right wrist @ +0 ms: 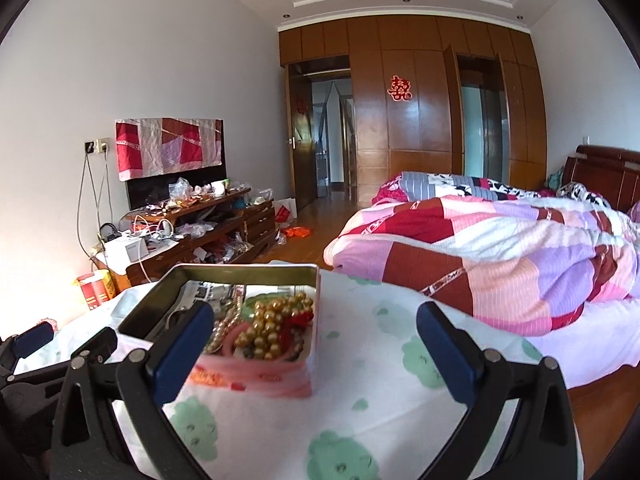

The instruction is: Organize jewelry

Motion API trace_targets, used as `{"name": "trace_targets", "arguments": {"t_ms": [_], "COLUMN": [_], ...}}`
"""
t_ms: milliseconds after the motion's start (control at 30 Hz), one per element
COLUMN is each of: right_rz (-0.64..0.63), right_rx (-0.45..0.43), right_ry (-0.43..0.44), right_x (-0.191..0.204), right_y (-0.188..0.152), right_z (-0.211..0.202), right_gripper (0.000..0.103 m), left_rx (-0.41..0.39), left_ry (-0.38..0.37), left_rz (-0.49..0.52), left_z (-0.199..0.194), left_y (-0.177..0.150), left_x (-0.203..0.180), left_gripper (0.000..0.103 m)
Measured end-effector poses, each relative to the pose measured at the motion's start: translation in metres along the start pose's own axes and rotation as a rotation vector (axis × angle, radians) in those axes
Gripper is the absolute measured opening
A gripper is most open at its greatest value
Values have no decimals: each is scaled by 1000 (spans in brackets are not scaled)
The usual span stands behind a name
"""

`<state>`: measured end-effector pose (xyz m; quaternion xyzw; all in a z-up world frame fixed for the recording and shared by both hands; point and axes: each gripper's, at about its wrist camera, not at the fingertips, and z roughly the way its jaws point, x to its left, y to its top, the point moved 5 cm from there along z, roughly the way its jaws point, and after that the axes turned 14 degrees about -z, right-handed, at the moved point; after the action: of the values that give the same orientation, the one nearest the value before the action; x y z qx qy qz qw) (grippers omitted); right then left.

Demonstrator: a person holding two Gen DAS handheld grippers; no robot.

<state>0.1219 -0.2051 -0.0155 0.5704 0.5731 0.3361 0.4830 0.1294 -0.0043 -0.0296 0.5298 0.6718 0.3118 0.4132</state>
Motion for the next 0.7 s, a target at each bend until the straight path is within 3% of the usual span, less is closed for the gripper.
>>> {"name": "trace_targets", "arguments": {"t_ms": [233,400,533,700], "right_rz": [-12,8,35,69], "right_rx": [-25,-96,-165,-172], "right_ry": [7,-6,-26,-35], "right_x": [6,2,-3,-10], "right_y": [-4,-5,-2,-1], "right_z": [-20,-44,-58,-57], "right_gripper": [103,103,103,103], "left_rx": [-38,-95,-97,-91], "left_ry": [-16,-17,-14,-14], "left_rz": [17,8,-8,2], "left_z": [-22,-33,-33,-32], "left_y": [-6,-2,-1,-4], "left_x": [1,3,6,3], "left_gripper": [86,86,86,86]}}
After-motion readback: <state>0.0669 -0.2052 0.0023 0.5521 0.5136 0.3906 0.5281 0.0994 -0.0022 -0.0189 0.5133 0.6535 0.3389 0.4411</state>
